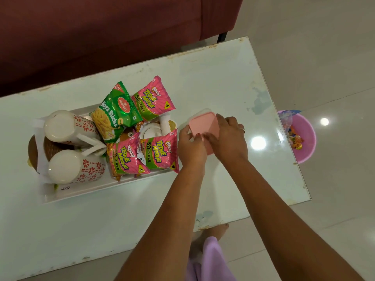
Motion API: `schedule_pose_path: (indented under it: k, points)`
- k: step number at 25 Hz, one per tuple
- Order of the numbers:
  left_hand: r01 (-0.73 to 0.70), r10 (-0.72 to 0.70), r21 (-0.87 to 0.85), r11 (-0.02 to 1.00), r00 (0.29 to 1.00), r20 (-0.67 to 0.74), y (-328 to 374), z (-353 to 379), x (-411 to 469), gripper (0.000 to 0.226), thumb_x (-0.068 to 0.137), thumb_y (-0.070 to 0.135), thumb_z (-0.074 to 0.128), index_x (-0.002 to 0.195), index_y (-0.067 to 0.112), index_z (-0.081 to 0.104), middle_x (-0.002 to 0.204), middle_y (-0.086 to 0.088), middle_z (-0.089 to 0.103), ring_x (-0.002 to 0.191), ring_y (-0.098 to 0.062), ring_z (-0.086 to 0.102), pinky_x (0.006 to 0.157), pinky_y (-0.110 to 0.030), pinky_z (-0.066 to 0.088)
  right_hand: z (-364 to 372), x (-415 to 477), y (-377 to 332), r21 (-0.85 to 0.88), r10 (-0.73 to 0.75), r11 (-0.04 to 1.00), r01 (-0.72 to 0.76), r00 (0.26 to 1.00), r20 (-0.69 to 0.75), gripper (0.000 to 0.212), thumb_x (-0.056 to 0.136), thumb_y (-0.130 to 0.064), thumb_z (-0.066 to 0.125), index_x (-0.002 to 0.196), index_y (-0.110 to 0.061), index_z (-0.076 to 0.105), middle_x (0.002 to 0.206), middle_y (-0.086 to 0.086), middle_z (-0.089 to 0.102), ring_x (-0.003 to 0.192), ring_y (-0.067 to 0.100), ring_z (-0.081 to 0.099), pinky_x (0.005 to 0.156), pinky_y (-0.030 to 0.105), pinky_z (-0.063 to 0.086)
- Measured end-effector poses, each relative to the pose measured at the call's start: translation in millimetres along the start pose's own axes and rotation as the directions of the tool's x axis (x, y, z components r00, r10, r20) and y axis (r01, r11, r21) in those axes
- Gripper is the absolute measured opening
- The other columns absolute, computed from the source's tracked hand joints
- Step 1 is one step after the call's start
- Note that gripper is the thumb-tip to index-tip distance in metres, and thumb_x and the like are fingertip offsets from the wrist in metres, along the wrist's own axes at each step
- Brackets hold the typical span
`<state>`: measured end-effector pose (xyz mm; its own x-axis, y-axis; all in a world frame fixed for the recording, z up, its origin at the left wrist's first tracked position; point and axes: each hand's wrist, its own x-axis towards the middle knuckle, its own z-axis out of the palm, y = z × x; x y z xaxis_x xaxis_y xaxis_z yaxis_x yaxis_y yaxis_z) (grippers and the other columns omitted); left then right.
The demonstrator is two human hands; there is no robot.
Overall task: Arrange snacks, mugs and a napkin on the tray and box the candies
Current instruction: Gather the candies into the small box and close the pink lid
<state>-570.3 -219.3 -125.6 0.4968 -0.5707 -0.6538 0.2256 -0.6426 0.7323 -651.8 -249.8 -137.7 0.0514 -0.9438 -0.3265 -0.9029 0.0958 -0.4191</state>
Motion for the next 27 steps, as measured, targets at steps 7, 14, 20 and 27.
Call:
schedule_pose_path:
  k: [7,14,20,27]
  points:
    - [-0.019,0.021,0.088,0.996,1.000,-0.012,6.9,4.5,11.3,0.055,0.085,-0.006,0.049,0.133,0.020,0.046,0.130,-0.010,0.057,0.117,-0.027,0.056,0.096,-0.045,0.051,-5.6,23.2,3.9,0.034,-0.058,0.998,0.060,0.996,-0.071,0.038,0.098,-0.021,0.032,0.132,-0.028,0.048,0.115,0.012,0.056,0.099,0.034,0.059,0.080,0.040,0.051]
    - [0.063,-0.064,-0.018,0.998,0.995,-0.081,11.7,7.8,14.9,0.060,0.080,-0.014,0.044,0.127,0.023,0.052,0.127,-0.009,0.060,0.111,-0.025,0.059,0.094,-0.045,0.052,-8.4,42.2,6.5,0.294,-0.001,0.956,-0.006,1.000,0.025,0.030,0.095,-0.024,0.047,0.122,-0.024,0.061,0.113,0.008,0.065,0.104,0.025,0.060,0.081,0.029,0.043]
    - [0.135,-0.149,-0.141,0.981,0.984,-0.099,18.3,9.6,17.1,0.056,0.078,-0.018,0.041,0.106,0.029,0.057,0.118,-0.011,0.063,0.101,-0.027,0.061,0.089,-0.048,0.055,-6.0,57.3,-4.3,0.616,0.132,0.768,-0.177,0.984,0.119,0.018,0.087,-0.030,0.060,0.090,-0.017,0.073,0.094,-0.001,0.071,0.085,0.015,0.060,0.077,0.027,0.046]
    - [0.063,-0.064,-0.016,0.998,0.993,-0.100,18.0,9.6,21.6,0.057,0.079,-0.016,0.043,0.122,0.019,0.056,0.122,-0.010,0.063,0.111,-0.027,0.059,0.093,-0.045,0.052,-3.4,62.9,-7.4,0.656,0.243,0.705,-0.269,0.961,0.133,0.011,0.082,-0.029,0.065,0.073,-0.024,0.068,0.074,-0.011,0.065,0.077,0.013,0.061,0.068,0.024,0.046]
